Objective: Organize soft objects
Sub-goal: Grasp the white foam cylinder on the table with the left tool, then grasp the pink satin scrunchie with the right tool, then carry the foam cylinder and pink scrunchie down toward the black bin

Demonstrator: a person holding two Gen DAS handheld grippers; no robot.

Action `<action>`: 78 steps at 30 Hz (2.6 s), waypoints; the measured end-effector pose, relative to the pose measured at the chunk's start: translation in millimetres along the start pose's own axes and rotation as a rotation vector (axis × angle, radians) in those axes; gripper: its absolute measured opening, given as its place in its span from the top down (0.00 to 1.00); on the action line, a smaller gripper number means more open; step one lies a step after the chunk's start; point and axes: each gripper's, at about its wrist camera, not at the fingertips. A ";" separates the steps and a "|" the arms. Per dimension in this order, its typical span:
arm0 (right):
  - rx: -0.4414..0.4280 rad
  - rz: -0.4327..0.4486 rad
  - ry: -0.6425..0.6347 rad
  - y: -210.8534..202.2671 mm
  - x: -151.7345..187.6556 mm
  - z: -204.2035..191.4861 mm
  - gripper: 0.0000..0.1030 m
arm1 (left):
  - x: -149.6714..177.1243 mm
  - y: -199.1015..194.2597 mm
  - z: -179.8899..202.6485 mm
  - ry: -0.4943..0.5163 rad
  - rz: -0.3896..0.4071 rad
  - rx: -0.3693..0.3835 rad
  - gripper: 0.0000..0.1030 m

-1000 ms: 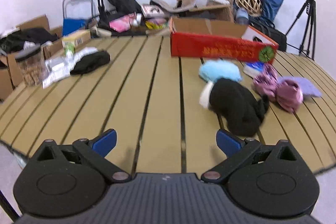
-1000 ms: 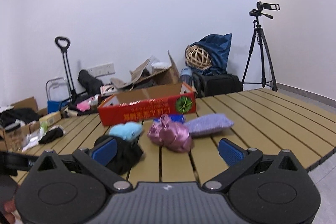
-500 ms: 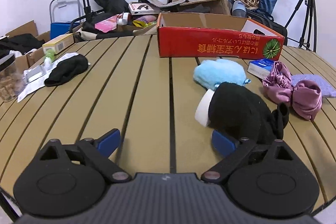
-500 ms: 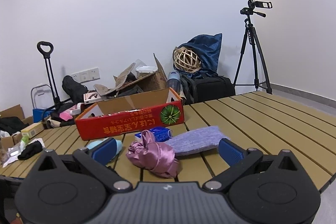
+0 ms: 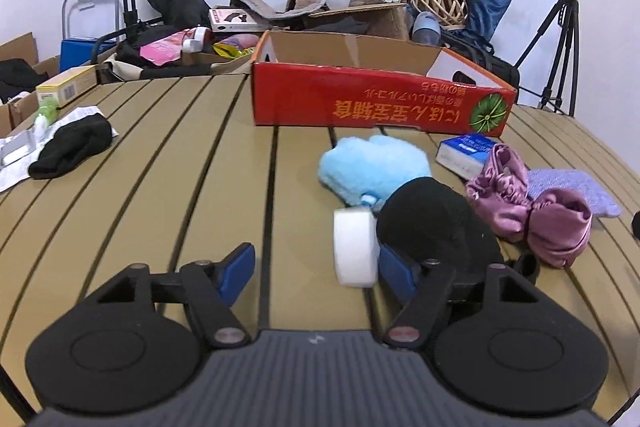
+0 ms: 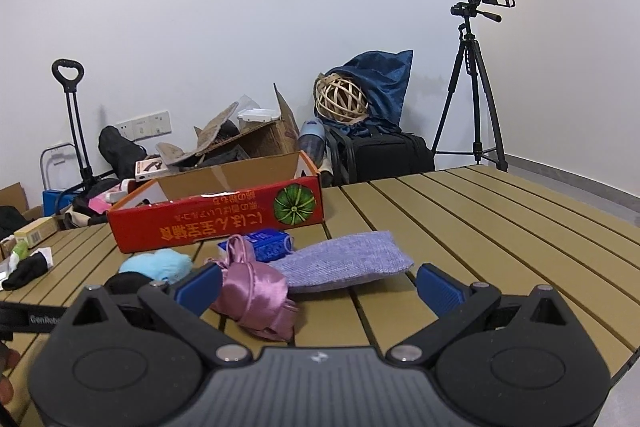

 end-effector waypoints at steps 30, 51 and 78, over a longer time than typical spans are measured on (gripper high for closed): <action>-0.051 -0.067 -0.025 27.7 14.4 -30.6 0.00 | -9.4 -27.2 -26.0 -0.051 0.102 -0.037 0.82; -0.027 -0.201 -0.024 81.0 19.5 -55.9 0.16 | -8.4 -43.5 -63.6 -0.076 0.095 -0.088 0.82; -0.089 -0.161 -0.051 58.9 15.4 -54.9 0.66 | -4.3 -47.0 -54.9 -0.050 0.105 -0.076 0.82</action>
Point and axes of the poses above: each gripper's, at about its wrist camera, not at the fingertips, and y roughly the way its jaws point, z to its right, x to its underside, and after that the axes turned 13 degrees about z, right-handed
